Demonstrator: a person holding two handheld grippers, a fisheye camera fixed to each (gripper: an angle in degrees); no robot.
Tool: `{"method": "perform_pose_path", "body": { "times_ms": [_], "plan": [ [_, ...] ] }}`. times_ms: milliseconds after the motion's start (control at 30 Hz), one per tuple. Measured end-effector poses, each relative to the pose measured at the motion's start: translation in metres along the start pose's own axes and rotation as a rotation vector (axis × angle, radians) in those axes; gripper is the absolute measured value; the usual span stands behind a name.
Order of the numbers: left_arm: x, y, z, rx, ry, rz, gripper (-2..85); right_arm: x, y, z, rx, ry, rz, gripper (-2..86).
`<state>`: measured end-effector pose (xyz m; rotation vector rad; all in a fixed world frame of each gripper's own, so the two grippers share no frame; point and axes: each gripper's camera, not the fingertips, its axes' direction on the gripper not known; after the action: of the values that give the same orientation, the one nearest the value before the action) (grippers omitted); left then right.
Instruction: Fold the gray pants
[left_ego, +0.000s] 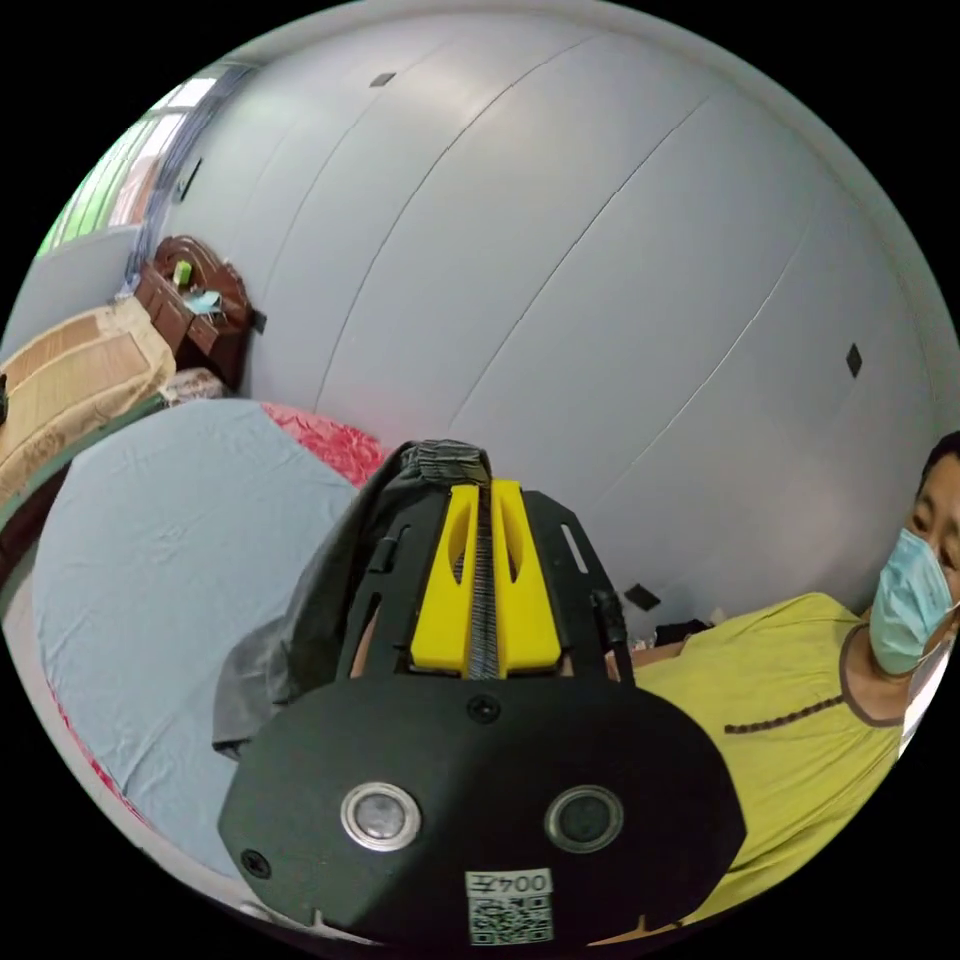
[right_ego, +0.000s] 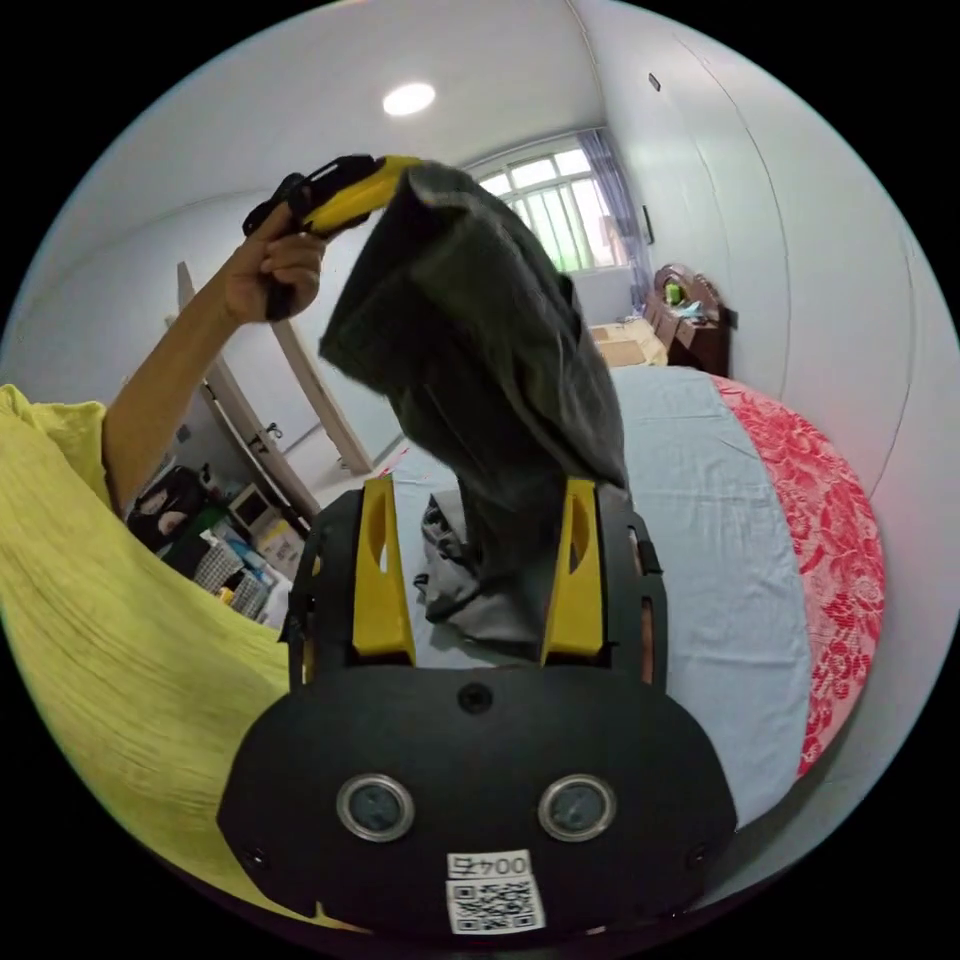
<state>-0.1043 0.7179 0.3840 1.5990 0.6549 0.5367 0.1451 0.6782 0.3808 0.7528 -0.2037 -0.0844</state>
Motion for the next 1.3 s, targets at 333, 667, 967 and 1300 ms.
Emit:
{"method": "perform_pose_path", "body": {
  "times_ms": [333,667,967,1300],
  "plan": [
    [-0.096,0.12,0.146,-0.323,-0.109,-0.389,3.6,0.035,0.047,0.088,-0.47,0.247,-0.022,9.3],
    [-0.068,0.218,0.154,-0.296,-0.299,-0.396,9.4,0.064,0.125,0.167,-0.934,0.264,0.056,14.6],
    [-0.006,0.226,0.108,0.043,-0.268,-0.543,12.6,0.068,0.127,0.192,-0.899,0.334,0.021,12.9],
    [0.076,0.129,0.033,0.146,-0.114,-0.91,0.8,0.103,0.125,0.204,-0.88,0.343,0.146,8.2]
  ]
}}
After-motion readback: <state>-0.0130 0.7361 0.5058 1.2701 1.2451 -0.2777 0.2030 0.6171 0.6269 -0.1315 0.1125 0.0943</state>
